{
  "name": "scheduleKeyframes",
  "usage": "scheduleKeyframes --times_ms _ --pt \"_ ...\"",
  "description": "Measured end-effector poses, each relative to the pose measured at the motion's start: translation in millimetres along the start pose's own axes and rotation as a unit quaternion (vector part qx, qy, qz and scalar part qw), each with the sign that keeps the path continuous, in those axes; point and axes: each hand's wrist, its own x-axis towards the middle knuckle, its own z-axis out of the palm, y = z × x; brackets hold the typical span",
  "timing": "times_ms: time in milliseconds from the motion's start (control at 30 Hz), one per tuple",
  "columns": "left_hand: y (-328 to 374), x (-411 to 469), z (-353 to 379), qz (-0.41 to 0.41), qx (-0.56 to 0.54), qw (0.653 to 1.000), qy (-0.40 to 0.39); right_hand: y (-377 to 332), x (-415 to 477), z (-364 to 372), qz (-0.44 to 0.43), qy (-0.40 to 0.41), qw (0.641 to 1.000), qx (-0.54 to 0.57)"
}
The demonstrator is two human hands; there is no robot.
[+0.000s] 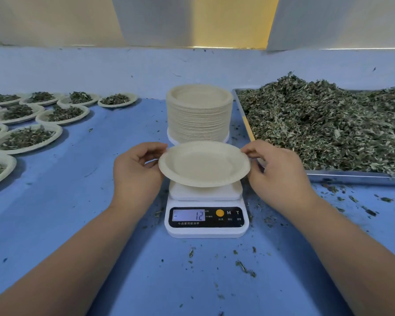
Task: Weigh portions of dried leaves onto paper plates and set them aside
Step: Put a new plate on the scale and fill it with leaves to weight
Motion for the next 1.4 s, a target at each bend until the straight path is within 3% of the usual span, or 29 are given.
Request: scheduleKeyframes --times_ms 333,667,1400 --pt "-11 7 -10 -0.081 0.03 0.996 -0.011 3 -1 -4 -0.027 -0.038 0.998 -0.048" --pt "-15 14 -11 -0.153 -0.019 0.988 0.021 18 -1 -2 0.017 0.024 0.999 -0.033" --pt "-15 15 -10 -0.157 -0.031 0.987 0.008 28 -1 1 0.025 0.02 0.998 -0.055"
